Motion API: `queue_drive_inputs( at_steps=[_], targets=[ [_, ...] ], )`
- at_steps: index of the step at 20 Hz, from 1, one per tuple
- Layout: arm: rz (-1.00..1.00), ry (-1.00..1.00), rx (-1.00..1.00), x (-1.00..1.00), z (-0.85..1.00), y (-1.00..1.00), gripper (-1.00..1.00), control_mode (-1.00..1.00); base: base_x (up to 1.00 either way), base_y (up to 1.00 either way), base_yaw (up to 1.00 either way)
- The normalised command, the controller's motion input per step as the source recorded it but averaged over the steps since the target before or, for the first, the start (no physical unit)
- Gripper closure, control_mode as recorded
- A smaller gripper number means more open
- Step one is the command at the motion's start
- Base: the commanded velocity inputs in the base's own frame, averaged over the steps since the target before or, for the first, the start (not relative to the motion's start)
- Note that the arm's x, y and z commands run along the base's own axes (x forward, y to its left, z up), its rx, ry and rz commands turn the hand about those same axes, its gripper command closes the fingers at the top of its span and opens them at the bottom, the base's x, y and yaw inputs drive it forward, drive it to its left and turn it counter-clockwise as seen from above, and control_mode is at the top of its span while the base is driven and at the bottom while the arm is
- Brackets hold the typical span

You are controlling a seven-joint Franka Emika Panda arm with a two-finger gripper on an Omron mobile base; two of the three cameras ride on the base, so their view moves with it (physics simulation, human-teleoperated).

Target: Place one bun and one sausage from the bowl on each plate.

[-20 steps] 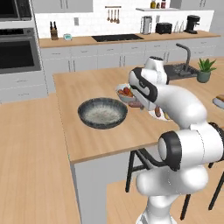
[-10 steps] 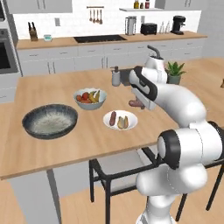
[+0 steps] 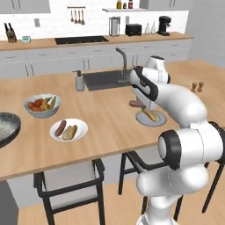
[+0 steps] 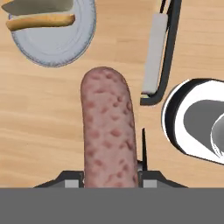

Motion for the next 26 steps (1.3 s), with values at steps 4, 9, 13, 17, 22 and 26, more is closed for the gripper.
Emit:
queue_drive_inputs(
  at_steps=[4,9,13,17,22,26],
  targets=[
    [0.0,0.0,0.0,0.0,0.0,0.0,1.0,1.0,0.08,-0.86,0.0],
    [0.0,0.0,0.0,0.08,0.0,-0.01,1.0,-1.0,0.3,-0.23,0.0],
    [-0.19,0.0,0.01,0.45,-0.1,-0.14,1.0,-1.0,0.0,0.0,0.0],
    [-0.5,0.03,0.03,0.5,-0.31,-0.3,1.0,-1.0,0.0,0.0,0.0],
    [-0.55,0.11,0.25,0.51,-0.4,-0.53,1.0,-1.0,0.0,0.0,0.0],
    [-0.52,0.08,0.25,0.56,-0.41,-0.56,1.0,-1.0,0.0,0.0,0.0]
  ],
)
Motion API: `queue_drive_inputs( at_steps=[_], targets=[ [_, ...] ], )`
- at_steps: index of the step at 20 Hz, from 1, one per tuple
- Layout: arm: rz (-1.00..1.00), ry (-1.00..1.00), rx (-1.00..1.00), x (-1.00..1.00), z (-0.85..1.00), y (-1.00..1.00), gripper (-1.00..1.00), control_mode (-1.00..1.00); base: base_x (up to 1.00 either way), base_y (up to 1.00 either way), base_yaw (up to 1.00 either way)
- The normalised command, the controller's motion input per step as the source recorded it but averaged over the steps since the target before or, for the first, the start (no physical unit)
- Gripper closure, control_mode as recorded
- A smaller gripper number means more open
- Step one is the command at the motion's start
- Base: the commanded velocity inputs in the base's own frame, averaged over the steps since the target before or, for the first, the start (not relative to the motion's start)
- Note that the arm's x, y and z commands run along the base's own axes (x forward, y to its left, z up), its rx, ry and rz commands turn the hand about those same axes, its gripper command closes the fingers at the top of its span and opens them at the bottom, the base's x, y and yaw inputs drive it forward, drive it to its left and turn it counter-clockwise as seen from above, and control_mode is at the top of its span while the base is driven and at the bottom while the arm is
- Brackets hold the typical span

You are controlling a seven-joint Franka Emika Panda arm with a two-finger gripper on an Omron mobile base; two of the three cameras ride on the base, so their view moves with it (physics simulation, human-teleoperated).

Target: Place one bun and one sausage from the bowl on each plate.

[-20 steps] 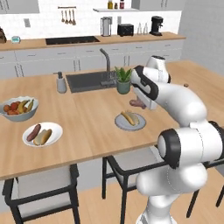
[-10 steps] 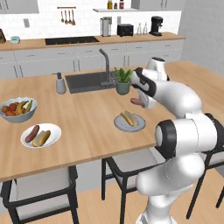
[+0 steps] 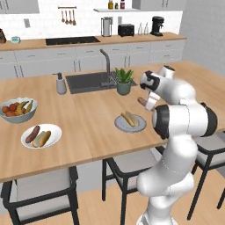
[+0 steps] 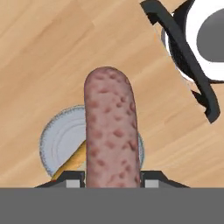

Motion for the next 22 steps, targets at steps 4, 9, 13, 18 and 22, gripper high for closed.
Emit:
queue_drive_inputs(
  at_steps=[4,9,13,18,22],
  targets=[
    [-0.23,0.02,0.2,0.9,-0.58,-0.2,1.0,-1.0,0.0,0.0,0.0],
    [0.01,0.07,0.13,1.0,-0.59,-0.15,1.0,-1.0,0.0,0.0,0.0],
    [0.02,0.07,0.09,0.89,-0.77,-0.04,1.0,-1.0,0.0,0.0,0.0],
    [0.04,0.29,0.06,0.79,-0.76,0.0,1.0,-1.0,0.0,0.0,0.0],
    [0.0,0.25,0.01,0.21,-0.42,0.12,1.0,-1.0,0.0,0.0,0.0]
  ],
)
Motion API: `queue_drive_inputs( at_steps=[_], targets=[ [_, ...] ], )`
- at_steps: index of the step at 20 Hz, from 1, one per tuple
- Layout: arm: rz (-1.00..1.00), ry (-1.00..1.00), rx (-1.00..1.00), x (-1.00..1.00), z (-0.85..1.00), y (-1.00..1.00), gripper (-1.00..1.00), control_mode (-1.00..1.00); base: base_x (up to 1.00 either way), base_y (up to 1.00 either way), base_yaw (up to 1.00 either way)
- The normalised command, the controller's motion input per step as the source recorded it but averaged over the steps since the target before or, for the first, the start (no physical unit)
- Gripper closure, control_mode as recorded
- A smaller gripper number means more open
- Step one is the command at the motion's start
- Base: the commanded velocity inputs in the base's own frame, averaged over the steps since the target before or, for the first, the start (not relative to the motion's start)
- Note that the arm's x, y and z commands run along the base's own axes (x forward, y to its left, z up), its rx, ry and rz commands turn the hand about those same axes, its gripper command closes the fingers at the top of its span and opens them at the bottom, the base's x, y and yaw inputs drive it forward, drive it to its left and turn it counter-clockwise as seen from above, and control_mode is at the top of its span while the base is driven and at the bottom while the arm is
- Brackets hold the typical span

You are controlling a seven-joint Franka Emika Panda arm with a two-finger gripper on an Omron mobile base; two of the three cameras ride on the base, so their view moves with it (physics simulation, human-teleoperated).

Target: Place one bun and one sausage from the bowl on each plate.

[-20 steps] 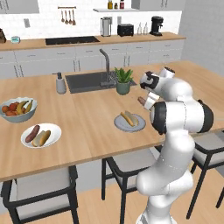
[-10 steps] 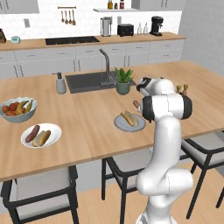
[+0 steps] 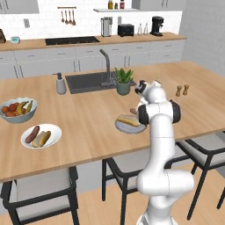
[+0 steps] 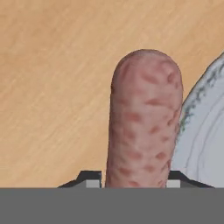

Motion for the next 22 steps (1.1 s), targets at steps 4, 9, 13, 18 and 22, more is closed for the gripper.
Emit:
queue_drive_inputs(
  at_steps=[4,9,13,18,22],
  targets=[
    [-0.12,0.01,0.0,-0.82,0.0,0.44,1.0,-1.0,0.0,0.0,0.0],
    [-0.13,-0.11,-0.01,-0.85,-0.12,0.61,1.0,-1.0,0.0,0.0,0.0],
    [-0.18,-0.42,0.0,-1.0,-0.18,0.41,1.0,-1.0,0.0,0.0,0.0],
    [-0.19,-0.27,-0.04,-0.8,-0.35,0.55,1.0,-1.0,0.0,0.0,0.0],
    [-0.07,0.1,-0.05,0.45,-0.03,0.35,1.0,-1.0,0.0,0.0,0.0]
  ],
)
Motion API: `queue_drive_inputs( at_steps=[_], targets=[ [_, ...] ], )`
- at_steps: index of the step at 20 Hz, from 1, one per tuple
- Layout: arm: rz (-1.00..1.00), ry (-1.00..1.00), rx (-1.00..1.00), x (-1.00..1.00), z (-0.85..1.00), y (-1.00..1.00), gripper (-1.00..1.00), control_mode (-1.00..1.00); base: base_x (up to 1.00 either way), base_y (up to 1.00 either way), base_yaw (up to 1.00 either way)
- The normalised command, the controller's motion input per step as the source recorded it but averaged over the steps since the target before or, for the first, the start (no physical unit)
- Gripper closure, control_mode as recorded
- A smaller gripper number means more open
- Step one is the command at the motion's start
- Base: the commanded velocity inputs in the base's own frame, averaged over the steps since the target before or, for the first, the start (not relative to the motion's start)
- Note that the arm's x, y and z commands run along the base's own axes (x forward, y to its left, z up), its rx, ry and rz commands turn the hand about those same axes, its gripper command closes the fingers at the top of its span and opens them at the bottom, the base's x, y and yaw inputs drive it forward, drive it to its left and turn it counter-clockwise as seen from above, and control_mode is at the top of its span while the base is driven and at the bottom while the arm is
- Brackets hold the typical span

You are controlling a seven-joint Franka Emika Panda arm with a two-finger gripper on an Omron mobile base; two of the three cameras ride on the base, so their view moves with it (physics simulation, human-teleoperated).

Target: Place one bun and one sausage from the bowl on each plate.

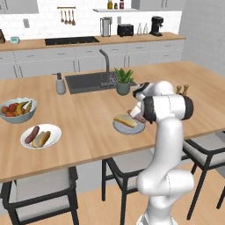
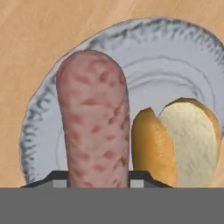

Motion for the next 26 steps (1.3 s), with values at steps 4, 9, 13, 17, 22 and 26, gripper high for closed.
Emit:
queue_drive_inputs(
  at_steps=[4,9,13,17,22,26],
  targets=[
    [-0.08,0.17,-0.01,0.28,0.01,0.22,-1.0,-1.0,0.0,0.0,0.0],
    [-0.02,0.21,0.0,0.0,0.27,0.0,-1.0,-1.0,0.0,0.0,0.0],
    [0.0,0.05,-0.11,-0.25,0.86,0.01,-1.0,-1.0,0.0,0.0,0.0],
    [0.0,-0.29,-0.27,-0.86,1.0,0.1,-1.0,-1.0,0.0,0.0,0.0],
    [0.0,-0.52,-0.36,-1.0,1.0,0.41,-1.0,-1.0,0.0,0.0,0.0],
    [0.0,-0.75,-0.36,-1.0,0.8,0.53,-1.0,-1.0,0.0,0.0,0.0]
  ],
)
